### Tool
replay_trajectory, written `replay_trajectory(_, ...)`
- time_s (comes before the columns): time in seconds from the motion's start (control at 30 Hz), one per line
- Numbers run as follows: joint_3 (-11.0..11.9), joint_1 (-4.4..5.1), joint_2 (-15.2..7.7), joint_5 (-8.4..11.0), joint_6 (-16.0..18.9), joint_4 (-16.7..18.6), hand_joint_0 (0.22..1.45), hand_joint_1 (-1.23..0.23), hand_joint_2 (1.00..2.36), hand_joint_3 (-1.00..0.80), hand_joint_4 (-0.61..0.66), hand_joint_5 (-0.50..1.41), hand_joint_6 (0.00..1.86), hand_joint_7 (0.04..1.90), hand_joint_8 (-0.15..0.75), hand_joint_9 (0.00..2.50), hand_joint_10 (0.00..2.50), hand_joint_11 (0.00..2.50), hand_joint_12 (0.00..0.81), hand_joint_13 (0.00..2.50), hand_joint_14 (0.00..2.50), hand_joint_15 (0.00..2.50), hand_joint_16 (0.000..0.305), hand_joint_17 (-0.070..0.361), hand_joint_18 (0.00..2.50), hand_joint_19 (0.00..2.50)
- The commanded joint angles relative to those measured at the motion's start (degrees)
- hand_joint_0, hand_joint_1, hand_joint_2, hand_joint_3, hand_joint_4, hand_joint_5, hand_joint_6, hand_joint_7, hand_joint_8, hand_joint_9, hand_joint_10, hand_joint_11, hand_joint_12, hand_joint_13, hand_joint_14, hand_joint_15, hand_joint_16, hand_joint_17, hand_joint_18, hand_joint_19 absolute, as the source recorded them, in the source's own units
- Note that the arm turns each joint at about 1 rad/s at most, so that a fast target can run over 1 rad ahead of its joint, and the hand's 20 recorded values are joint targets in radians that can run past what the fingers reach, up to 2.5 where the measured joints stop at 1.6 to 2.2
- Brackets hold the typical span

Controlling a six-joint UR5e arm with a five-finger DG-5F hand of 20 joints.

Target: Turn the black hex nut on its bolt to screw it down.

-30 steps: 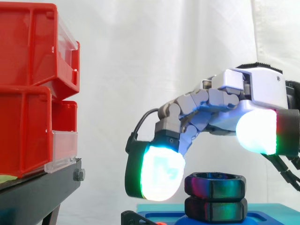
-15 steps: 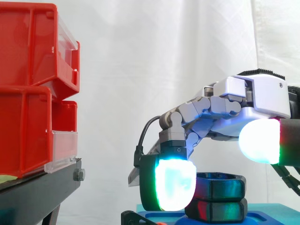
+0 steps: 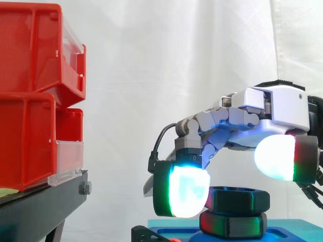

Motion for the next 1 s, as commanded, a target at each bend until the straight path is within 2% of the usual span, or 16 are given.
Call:
replay_trajectory(0.0, 0.0, -0.49, 0.0, -0.55, -0.2, 0.1, 0.48, -0.26, 1.00, -0.50, 0.00, 0.02, 0.51, 1.22, 0.229, 0.89, 0.00, 0.10, 0.337, 0.71, 0.01, 0.16, 0.047, 0.107, 0.60, 0.43)
replay_trajectory(0.23, 0.0, -2.07, 0.0, -2.13, -0.2, 0.9, 0.48, -0.26, 1.00, -0.50, 0.01, 0.02, 0.51, 1.21, 0.230, 0.89, 0.00, 0.10, 0.338, 0.71, 0.01, 0.16, 0.048, 0.107, 0.60, 0.43)
replay_trajectory(0.6, 0.0, -3.04, 0.0, -3.54, -0.2, 0.8, 0.48, -0.26, 1.00, -0.50, 0.02, 0.02, 0.51, 1.21, 0.232, 0.90, 0.00, 0.12, 0.337, 0.72, 0.01, 0.16, 0.048, 0.108, 0.60, 0.43)
replay_trajectory(0.7, -0.1, -3.65, 0.0, -4.33, -0.1, 0.9, 0.48, -0.26, 1.00, -0.50, 0.01, 0.02, 0.51, 1.22, 0.233, 0.90, 0.01, 0.12, 0.338, 0.72, 0.01, 0.16, 0.048, 0.108, 0.61, 0.43)
replay_trajectory(0.97, 0.0, -4.35, 0.0, -5.82, 0.2, 1.1, 0.48, -0.26, 1.00, -0.50, 0.01, 0.02, 0.51, 1.21, 0.233, 0.90, 0.01, 0.12, 0.337, 0.72, 0.01, 0.17, 0.048, 0.107, 0.61, 0.43)
